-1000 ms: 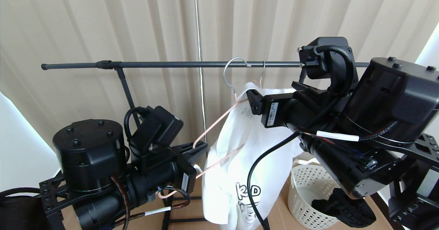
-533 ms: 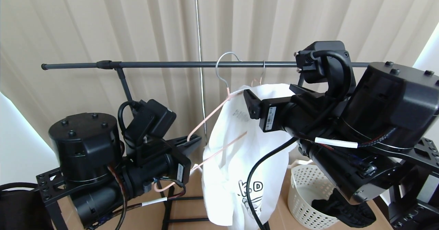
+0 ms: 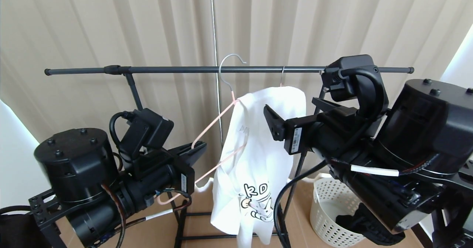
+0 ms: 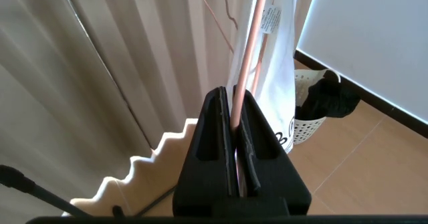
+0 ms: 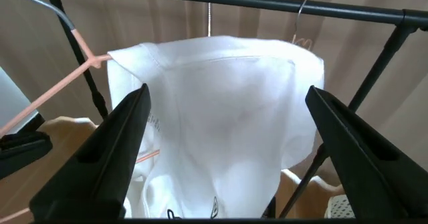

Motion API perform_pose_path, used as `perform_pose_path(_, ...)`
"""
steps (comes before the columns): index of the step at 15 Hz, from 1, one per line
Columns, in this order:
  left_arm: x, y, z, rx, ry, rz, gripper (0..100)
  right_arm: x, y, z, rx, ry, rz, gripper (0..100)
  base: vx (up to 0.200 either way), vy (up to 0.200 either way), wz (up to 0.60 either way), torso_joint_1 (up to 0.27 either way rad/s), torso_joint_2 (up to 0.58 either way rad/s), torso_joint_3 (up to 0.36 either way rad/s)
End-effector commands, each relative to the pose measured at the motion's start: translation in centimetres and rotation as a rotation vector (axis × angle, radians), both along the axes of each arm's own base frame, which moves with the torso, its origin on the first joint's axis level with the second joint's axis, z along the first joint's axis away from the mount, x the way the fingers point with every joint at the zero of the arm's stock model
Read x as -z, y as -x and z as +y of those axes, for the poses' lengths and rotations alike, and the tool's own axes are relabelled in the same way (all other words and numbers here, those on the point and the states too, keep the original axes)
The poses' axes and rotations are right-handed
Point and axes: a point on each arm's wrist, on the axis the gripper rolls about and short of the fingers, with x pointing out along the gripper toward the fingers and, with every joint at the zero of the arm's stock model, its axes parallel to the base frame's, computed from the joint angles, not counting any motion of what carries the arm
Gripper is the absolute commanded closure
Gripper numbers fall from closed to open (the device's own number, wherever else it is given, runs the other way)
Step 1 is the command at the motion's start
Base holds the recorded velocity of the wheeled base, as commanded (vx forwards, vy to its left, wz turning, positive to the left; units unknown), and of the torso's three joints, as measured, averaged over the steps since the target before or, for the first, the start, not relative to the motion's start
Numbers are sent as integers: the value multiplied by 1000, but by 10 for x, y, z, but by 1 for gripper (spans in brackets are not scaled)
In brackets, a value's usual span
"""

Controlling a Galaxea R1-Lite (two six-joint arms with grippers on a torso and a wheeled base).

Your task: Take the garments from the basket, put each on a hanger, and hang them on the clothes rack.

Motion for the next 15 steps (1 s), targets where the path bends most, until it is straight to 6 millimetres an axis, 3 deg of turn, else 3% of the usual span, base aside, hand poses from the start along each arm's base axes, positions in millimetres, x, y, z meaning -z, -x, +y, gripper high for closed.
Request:
perform_pose_path(1, 8, 4, 3, 1, -13, 14, 100, -5, 14, -18, -57, 31, -20, 0, 0, 0, 0, 0, 0, 0)
perform_pose_path(2, 13, 10, 7, 3, -16, 8, 100, -2, 25, -36, -131, 115, -41, 0, 0, 0, 0, 0, 0, 0)
perform_pose_path(4, 22, 17, 11, 13, -12, 2, 100, 1, 21, -58, -154, 192, -32, 0, 0, 0, 0, 0, 0, 0)
perform_pose_path(9, 37, 31, 18, 92, -2, -1, 100, -17, 18, -86, -224, 301, 92, 0, 0, 0, 0, 0, 0, 0)
perform_pose_path(12, 50, 44, 19, 138, -36, 48, 100, -30, 5, -128, -396, 418, 205, 0, 0, 0, 0, 0, 0, 0)
perform_pose_path(14, 51, 44, 19, 153, -43, 50, 100, -32, -3, -137, -475, 451, 225, 0, 0, 0, 0, 0, 0, 0)
perform_pose_path(15, 58, 45, 18, 161, -64, 78, 100, -32, -17, -140, -556, 496, 273, 0, 0, 0, 0, 0, 0, 0)
